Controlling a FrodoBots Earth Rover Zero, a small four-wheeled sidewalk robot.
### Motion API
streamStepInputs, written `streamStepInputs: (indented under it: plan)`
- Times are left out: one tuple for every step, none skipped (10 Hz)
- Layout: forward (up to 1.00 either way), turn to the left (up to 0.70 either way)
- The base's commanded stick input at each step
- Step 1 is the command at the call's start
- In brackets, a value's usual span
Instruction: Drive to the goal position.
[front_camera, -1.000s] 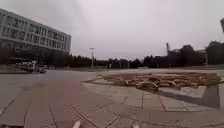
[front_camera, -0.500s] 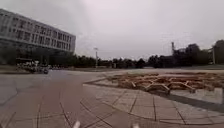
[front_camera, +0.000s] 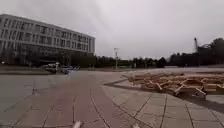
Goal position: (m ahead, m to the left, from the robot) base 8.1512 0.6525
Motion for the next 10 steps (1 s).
streamStepInputs:
  plan:
    - [0.70,0.00]
    - [0.70,0.00]
    - [0.70,0.00]
    - [0.70,0.00]
    - [0.70,0.00]
    - [0.70,0.00]
    - [0.70,0.00]
    - [0.70,0.00]
    - [0.70,0.00]
    - [0.70,0.00]
